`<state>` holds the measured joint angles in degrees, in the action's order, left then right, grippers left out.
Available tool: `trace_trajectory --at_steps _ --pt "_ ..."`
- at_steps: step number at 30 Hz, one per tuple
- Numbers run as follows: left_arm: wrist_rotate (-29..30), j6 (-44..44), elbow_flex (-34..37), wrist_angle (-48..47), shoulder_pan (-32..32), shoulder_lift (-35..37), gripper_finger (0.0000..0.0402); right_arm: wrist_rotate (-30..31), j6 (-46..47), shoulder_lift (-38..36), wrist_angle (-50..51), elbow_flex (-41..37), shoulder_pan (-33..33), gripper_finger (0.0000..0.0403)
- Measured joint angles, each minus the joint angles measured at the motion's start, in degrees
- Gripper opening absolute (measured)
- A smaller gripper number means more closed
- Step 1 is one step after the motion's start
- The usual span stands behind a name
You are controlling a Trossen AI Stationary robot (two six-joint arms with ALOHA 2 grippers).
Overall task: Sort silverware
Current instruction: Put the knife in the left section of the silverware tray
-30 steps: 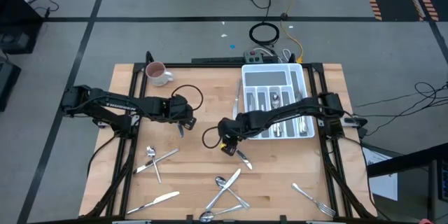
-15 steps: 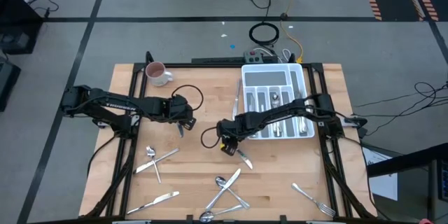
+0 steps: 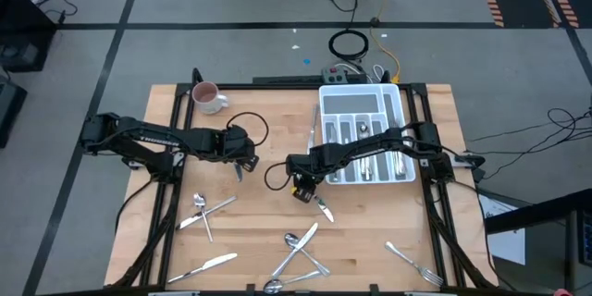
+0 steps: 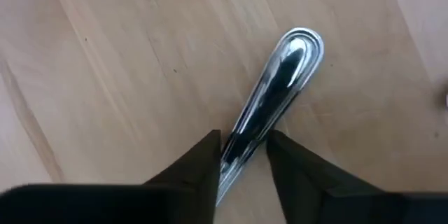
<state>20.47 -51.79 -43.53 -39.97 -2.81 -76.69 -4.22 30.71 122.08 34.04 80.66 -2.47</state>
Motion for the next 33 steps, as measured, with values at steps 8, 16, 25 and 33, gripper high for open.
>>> trace_trajectory --at_steps 8,16,25,33 --pt "0.02 -0.02 0.00 0.00 0.00 0.00 0.0155 -0.68 -0.05 0.00 0.16 -0.06 -0.05 0.0014" --pt "0.01 -0.03 0.00 0.00 0.00 0.00 0.0155 -1.28 0.17 -1.36 -0.15 -0.32 -0.56 0.0002" --pt "0.01 -0.15 0.00 0.02 0.00 0.00 0.0155 -1.25 1.63 -4.05 0.27 -0.57 -0.90 0.0002" --pt "0.04 0.00 0.00 0.02 0.00 0.00 0.0155 -0.10 1.64 -4.22 0.60 -0.50 -2.65 0.0002"
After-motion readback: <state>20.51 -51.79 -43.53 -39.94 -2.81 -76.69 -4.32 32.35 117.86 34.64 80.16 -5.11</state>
